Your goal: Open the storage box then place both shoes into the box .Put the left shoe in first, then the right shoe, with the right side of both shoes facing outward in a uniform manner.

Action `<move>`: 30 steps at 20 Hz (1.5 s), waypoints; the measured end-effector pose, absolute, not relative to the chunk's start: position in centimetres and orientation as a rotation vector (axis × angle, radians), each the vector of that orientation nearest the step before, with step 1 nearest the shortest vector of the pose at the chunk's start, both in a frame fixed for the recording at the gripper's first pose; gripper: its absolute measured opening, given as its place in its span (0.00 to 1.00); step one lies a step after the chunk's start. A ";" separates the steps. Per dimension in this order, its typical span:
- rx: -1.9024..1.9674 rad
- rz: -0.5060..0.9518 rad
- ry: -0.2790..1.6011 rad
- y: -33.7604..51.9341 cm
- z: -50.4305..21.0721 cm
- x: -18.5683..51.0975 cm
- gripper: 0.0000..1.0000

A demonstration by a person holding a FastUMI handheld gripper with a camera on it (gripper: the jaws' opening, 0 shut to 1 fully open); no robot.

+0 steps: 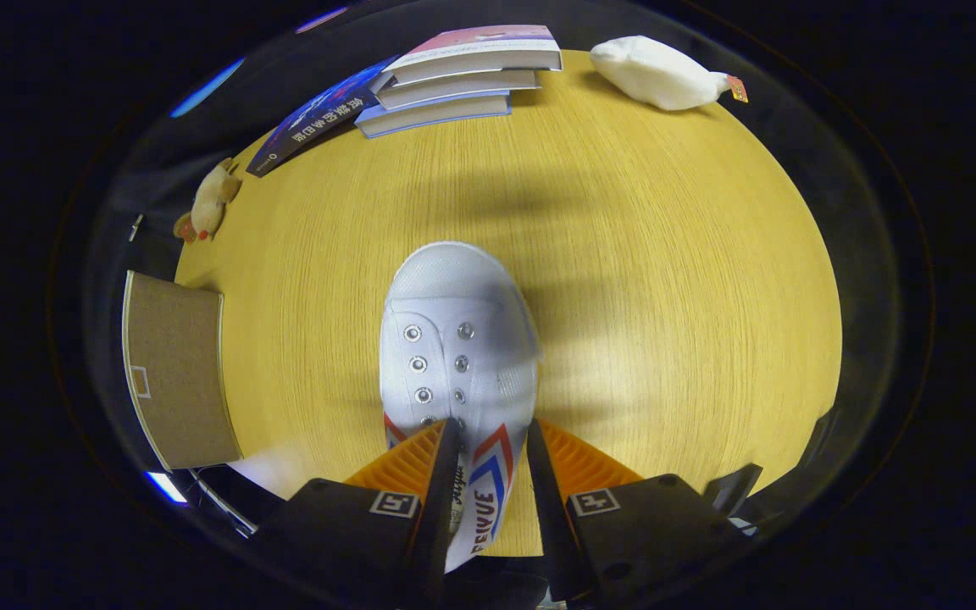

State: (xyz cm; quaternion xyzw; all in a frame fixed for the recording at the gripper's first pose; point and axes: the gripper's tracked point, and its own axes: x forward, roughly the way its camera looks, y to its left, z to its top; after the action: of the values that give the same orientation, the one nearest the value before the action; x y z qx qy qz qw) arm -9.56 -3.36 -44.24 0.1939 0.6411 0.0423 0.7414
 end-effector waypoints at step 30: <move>0.733 0.391 1.189 21.5 -15.9 -4.8 0.14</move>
State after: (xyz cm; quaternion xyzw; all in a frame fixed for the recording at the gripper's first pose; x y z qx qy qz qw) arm -4.77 21.53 -15.91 0.3351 0.5437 0.1787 0.7484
